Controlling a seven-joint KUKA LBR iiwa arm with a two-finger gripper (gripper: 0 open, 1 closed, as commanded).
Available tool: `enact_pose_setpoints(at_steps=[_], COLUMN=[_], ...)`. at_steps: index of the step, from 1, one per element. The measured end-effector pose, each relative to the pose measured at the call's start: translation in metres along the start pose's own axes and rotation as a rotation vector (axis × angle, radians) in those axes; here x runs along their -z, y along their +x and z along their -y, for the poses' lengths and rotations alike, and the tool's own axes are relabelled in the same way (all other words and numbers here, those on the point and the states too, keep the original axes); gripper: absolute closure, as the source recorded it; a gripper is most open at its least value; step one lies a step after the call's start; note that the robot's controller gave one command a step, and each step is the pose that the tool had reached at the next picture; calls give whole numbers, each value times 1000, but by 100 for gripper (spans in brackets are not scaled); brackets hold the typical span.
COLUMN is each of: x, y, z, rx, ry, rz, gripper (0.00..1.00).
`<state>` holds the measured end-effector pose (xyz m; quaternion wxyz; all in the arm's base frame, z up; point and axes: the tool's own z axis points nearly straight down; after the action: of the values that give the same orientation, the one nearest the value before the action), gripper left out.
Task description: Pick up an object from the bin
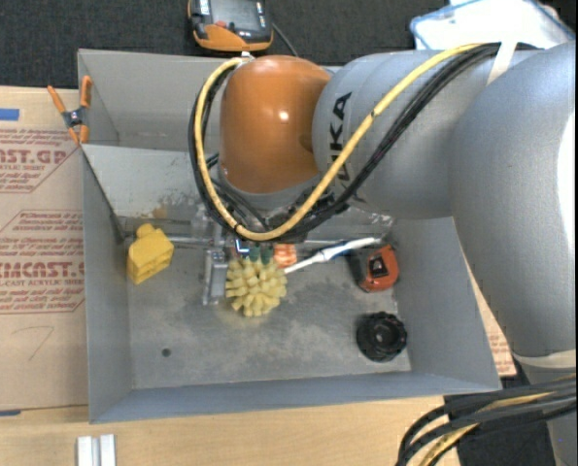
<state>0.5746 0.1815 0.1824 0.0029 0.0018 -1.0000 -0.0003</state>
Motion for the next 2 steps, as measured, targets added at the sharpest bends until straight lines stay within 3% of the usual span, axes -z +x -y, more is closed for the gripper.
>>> enact_pose_setpoints(at_steps=[1, 2], x=[5, -116], y=[-2, 20], z=[1, 100], rx=[-3, 154], ry=[-1, 0], rz=[7, 2], gripper=[0, 0])
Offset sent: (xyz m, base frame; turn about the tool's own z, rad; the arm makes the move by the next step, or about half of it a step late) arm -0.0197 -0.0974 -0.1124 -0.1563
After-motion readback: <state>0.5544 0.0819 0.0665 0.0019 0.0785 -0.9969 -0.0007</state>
